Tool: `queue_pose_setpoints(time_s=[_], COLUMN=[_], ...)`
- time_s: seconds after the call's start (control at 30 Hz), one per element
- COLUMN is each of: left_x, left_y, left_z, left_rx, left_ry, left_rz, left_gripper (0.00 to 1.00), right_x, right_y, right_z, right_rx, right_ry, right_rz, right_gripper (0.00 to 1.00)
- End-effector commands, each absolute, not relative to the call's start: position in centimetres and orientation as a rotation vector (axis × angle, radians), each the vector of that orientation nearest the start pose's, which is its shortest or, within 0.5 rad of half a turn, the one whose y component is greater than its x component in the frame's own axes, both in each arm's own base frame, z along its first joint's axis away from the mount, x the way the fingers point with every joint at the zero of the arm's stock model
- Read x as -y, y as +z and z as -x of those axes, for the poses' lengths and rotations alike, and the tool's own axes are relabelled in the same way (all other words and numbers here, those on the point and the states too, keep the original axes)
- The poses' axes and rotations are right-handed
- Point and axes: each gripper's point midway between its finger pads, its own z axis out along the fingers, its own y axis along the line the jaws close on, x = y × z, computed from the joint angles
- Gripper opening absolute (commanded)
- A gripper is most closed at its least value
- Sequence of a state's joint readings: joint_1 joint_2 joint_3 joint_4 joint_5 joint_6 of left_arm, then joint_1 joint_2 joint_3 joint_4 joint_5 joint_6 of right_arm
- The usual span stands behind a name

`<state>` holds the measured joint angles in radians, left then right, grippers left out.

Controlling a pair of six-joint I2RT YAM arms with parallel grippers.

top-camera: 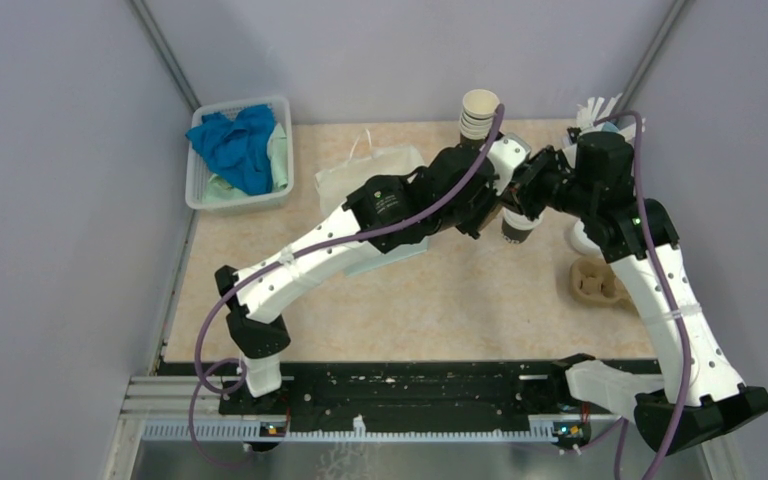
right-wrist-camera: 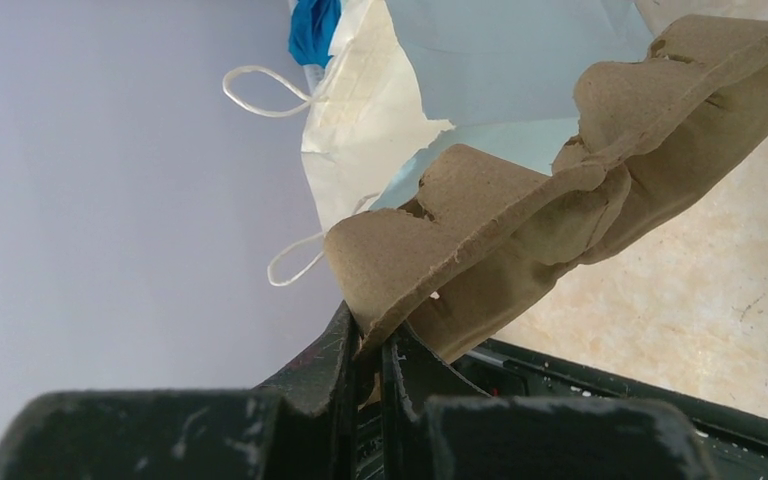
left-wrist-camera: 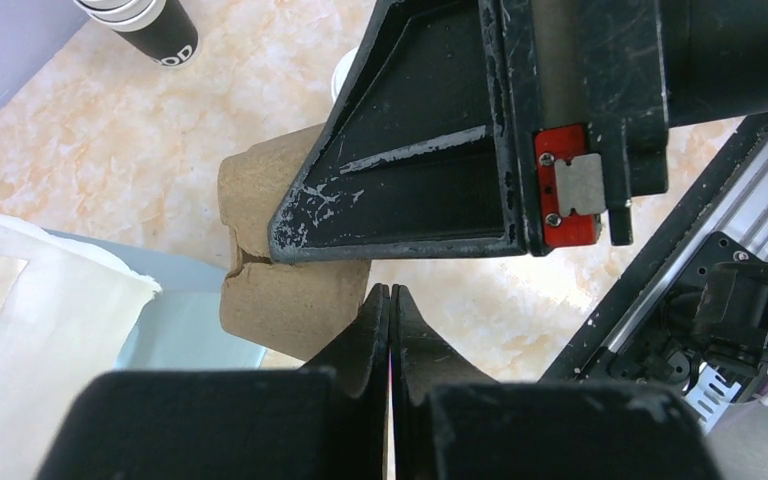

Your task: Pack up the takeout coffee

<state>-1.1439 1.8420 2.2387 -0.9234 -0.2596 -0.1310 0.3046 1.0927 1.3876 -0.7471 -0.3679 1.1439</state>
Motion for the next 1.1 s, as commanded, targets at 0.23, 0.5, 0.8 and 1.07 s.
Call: queue_pose_setpoints(time_s=[0.23, 0.5, 0.8, 1.07], left_x=[38.6, 37.2, 38.7, 39.7], left_y=[41.8, 42.0, 41.4, 39.5], left_z=[-23.4, -23.4, -23.9, -24.3], left_rx=[-1.983, -2.054, -2.052, -2.072], left_ry=[-0.820, -1.034, -1.044, -0.931], left_rz=[-0.589, -0.499, -0.565, -0.659], left_gripper=[0.51, 0.58, 0.52, 0.47], right_x=[-18.7, -19.3, -19.3, -19.5], right_y=[37.1, 36.1, 35.6, 35.5], right_z=[-25.5, -25.4, -25.3, -25.3], right_rx=[-2.120, -2.196, -2.241, -2.241], right_ry=[1.258, 1.296, 1.268, 1.291], right_rz=[-0.643, -0.729, -0.759, -0.770], right_gripper=[0.01, 0.02, 0.01, 0.01])
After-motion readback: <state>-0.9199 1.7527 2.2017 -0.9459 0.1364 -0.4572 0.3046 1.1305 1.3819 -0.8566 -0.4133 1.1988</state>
